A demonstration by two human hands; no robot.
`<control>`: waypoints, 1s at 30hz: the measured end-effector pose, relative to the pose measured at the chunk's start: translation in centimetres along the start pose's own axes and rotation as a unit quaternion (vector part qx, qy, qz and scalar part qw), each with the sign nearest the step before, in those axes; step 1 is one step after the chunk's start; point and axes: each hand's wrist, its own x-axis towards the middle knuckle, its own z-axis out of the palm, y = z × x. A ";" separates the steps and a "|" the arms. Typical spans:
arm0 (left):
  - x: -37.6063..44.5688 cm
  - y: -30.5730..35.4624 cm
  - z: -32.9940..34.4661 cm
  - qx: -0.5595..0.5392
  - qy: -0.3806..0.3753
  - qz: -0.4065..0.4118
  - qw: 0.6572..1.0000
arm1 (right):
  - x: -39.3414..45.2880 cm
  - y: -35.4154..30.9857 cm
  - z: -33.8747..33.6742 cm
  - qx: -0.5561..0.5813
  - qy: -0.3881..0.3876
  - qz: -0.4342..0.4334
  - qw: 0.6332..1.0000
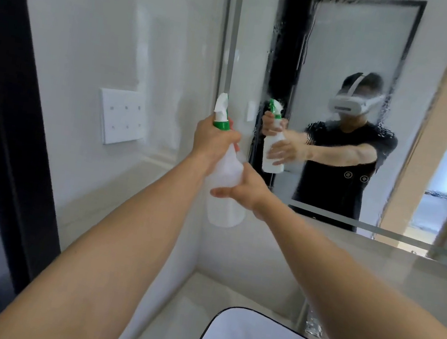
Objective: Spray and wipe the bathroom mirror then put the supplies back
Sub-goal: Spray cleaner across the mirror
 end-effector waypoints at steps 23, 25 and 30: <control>5.7 15.5 6.1 -0.026 -0.061 0.130 0.989 | 3.9 -12.0 -11.5 -0.035 0.102 -0.097 0.989; 5.8 15.9 7.0 -0.031 -0.059 0.128 0.989 | 3.9 -12.1 -12.5 -0.035 0.107 -0.097 0.989; 5.7 16.8 9.0 -0.041 -0.114 0.114 0.986 | 3.2 -11.8 -14.4 -0.029 0.137 -0.087 0.986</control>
